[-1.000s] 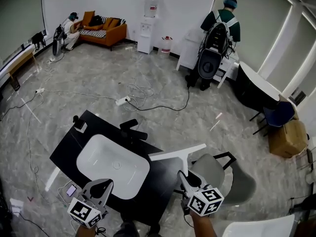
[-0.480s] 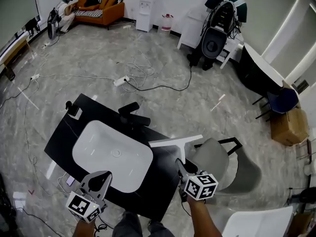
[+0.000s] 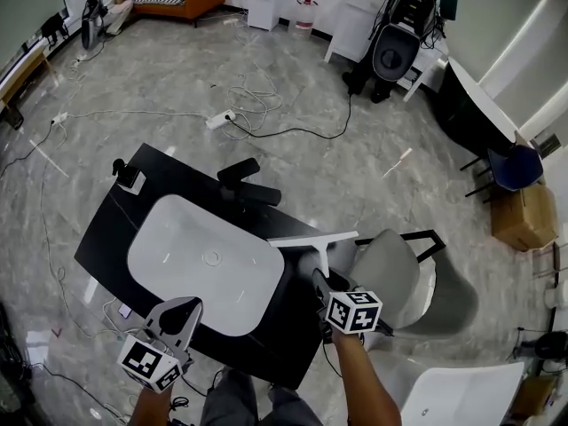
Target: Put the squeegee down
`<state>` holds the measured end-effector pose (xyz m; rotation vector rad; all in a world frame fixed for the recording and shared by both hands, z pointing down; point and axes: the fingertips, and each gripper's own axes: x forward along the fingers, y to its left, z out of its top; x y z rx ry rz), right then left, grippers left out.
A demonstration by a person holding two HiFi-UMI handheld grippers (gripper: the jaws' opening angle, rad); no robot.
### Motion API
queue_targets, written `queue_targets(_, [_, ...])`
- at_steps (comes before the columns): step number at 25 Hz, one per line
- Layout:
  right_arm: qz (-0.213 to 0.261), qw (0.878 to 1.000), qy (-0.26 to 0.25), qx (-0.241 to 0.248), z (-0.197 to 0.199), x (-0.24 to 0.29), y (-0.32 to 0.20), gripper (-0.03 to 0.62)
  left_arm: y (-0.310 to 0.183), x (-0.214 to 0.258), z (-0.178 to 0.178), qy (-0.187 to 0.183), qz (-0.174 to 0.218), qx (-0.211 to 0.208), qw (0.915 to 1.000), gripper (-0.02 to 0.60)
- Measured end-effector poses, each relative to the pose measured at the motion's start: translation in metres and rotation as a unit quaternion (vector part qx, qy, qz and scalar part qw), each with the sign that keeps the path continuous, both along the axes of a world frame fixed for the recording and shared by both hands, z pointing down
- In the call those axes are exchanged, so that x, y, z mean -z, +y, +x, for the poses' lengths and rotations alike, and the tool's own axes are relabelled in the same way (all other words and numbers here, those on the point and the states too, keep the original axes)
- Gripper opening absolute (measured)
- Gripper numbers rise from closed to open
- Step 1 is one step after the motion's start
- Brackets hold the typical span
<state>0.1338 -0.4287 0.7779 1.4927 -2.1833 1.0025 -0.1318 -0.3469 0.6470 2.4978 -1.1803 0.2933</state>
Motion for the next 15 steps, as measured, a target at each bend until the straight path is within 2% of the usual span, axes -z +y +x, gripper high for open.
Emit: queue_targets(15, [-0.074, 0.997, 0.033, -0.012, 0.005, -0.066, -0.013, 0.1, -0.008, -0.027, -0.003, 0.011, -0.022, 0.002, 0.9997, 0.005])
